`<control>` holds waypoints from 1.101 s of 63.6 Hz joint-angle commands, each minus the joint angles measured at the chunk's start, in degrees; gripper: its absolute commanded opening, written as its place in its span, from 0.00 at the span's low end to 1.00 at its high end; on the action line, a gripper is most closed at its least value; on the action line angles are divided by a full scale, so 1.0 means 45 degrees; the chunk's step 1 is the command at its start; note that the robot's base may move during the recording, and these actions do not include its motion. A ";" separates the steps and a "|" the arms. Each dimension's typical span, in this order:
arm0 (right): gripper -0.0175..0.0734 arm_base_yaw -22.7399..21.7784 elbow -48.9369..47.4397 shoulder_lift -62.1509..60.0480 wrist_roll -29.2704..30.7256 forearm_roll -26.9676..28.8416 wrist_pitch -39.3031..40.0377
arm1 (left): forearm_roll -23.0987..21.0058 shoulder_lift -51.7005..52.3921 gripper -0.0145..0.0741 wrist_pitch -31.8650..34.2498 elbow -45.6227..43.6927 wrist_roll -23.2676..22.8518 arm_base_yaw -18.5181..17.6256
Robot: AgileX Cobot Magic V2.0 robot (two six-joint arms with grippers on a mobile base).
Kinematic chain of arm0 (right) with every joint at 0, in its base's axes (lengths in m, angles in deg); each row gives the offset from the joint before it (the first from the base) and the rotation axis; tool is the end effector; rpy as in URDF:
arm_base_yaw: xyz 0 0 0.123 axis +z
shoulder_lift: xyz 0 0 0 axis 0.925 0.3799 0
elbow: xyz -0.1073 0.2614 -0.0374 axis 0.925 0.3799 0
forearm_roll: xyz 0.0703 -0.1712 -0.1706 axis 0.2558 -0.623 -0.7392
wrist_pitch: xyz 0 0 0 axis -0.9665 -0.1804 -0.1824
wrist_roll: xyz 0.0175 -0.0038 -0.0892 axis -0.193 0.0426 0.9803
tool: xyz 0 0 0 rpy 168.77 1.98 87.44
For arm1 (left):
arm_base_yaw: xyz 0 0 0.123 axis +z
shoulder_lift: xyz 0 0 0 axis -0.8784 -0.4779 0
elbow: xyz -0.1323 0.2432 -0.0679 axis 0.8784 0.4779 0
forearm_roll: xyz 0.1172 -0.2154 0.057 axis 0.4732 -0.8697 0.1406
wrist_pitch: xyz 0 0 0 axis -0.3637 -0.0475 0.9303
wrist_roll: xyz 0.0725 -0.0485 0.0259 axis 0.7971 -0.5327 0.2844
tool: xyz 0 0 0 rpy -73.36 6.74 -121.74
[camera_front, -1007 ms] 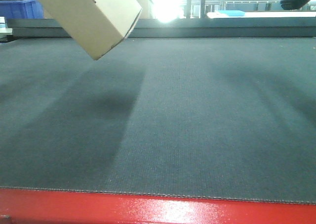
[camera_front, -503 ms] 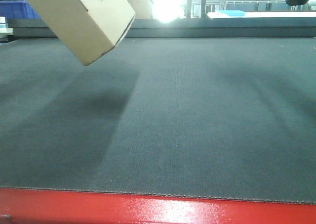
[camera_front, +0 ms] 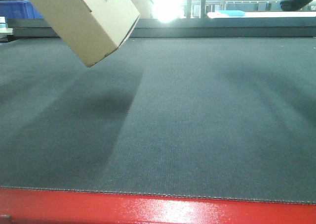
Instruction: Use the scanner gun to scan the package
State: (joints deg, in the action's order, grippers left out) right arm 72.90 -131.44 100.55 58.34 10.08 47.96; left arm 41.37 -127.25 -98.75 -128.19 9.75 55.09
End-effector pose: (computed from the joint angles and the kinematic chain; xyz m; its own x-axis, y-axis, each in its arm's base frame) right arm 0.3506 0.0244 0.3455 -0.1066 -0.3591 -0.9272 -0.0478 0.9333 -0.3560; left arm 0.3926 -0.0851 0.3759 -0.8874 -0.0191 -0.4607 0.2155 0.8661 -0.4511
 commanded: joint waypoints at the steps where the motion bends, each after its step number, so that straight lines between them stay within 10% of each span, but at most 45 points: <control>1: 0.02 -0.0011 -0.0231 -0.0051 0.0058 0.0909 0.0609 | -0.0183 0.0172 0.04 0.0106 -0.0113 -0.0022 -0.0050; 39: 0.02 -0.0011 -0.0231 -0.0029 0.0083 -0.2655 0.0478 | -0.0183 0.0172 0.04 0.0106 -0.0113 -0.0045 -0.0052; 70: 0.02 -0.0011 -0.0170 -0.0949 -0.0169 0.5437 -0.0107 | -0.0183 0.0172 0.04 0.0106 -0.0113 -0.0045 -0.0052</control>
State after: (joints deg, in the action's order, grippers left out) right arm 72.90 -131.44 99.34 57.66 29.56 45.09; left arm 41.37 -127.25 -98.75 -128.19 9.75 55.09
